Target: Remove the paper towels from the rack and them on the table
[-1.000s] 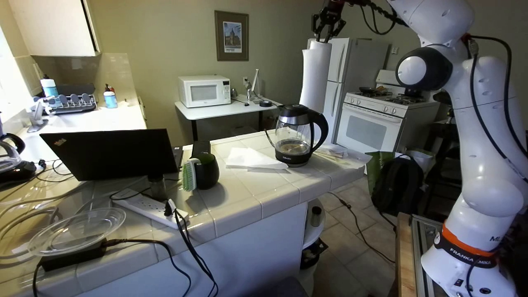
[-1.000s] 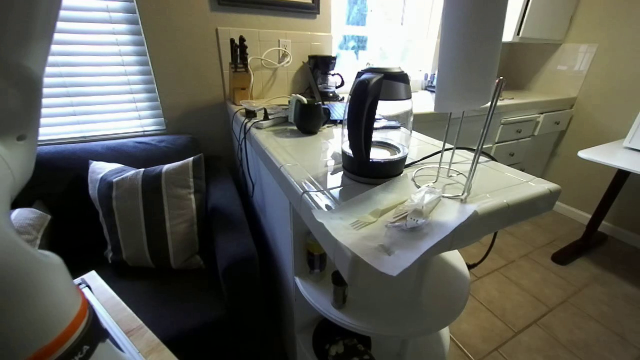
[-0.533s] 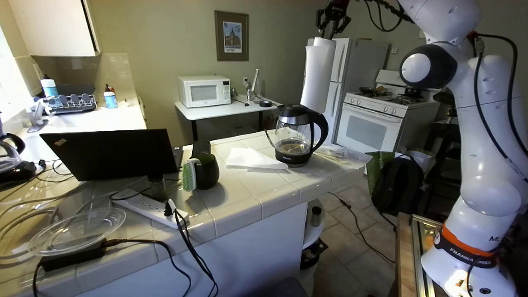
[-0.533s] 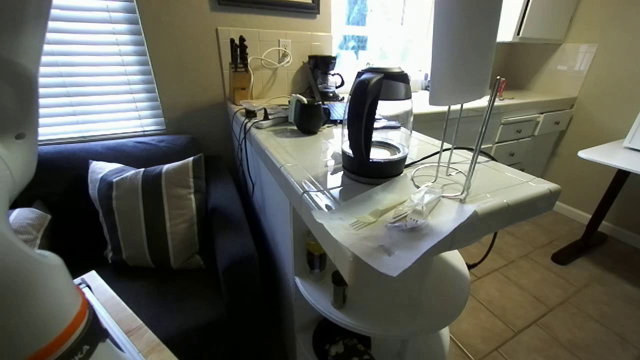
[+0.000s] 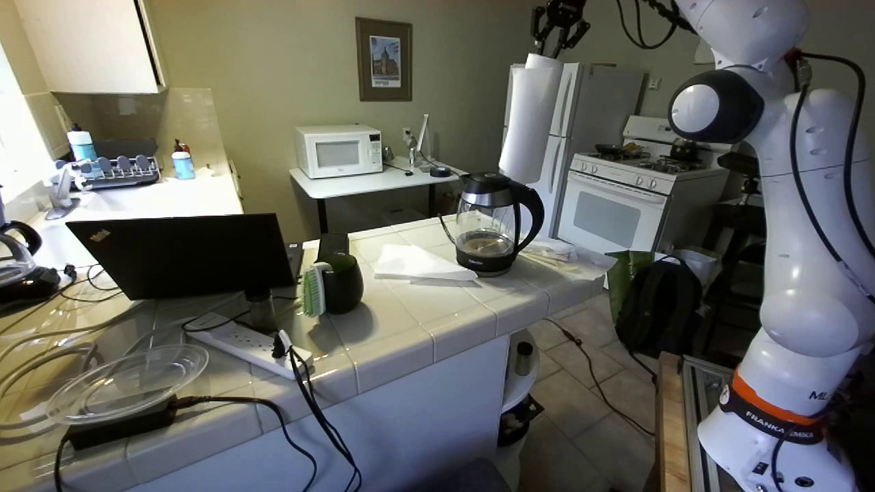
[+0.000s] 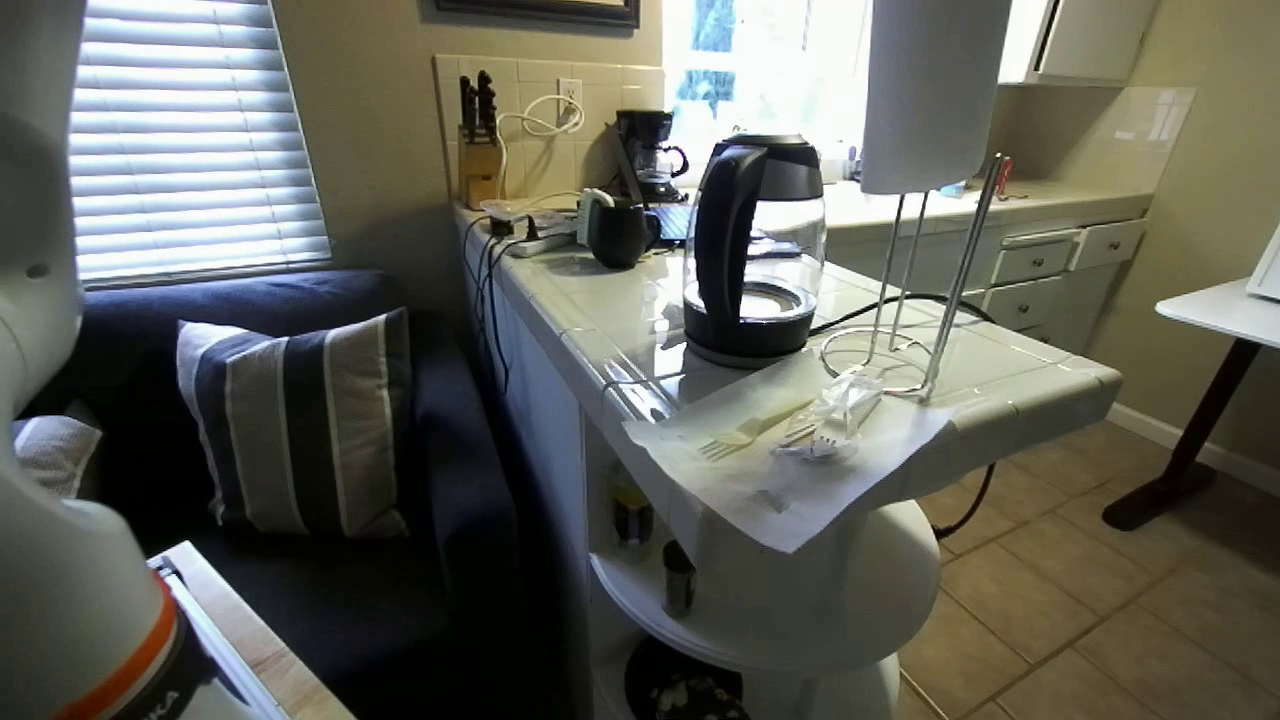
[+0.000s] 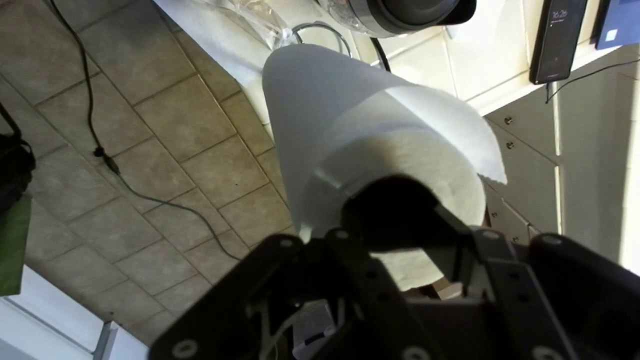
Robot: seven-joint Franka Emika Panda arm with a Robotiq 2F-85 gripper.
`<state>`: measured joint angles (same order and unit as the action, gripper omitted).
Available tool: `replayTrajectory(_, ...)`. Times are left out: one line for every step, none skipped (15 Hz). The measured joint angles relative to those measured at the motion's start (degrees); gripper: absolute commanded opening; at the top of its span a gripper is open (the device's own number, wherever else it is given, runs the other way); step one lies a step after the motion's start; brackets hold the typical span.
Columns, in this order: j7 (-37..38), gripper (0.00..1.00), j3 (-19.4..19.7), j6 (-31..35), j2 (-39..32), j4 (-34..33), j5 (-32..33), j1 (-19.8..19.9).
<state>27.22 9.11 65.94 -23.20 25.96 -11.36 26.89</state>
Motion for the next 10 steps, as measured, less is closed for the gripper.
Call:
replayTrajectory(0.11,0.62,0.0,0.0,0.29,0.0,-0.17,0.23)
replayTrajectory(0.29,0.62,0.0,0.0,0.55,0.0,-0.36,0.42)
replayTrajectory(0.48,0.62,-0.01,0.0,0.78,0.0,-0.58,0.6)
replayTrajectory(0.61,0.62,-0.02,0.0,1.0,0.0,-0.81,0.75)
replayTrajectory(0.73,0.62,-0.02,0.0,1.19,0.0,-1.01,0.9)
replayTrajectory(0.81,0.62,-0.02,0.0,1.35,0.0,-1.2,1.05)
replayTrajectory(0.88,0.62,-0.02,0.0,1.51,0.0,-1.4,1.22)
replayTrajectory(0.92,0.62,-0.02,0.0,1.69,0.0,-1.68,1.44)
replayTrajectory(0.96,0.62,-0.02,0.0,1.9,0.0,-2.03,1.71)
replayTrajectory(1.01,0.62,-0.02,0.0,2.15,0.0,-2.42,2.03)
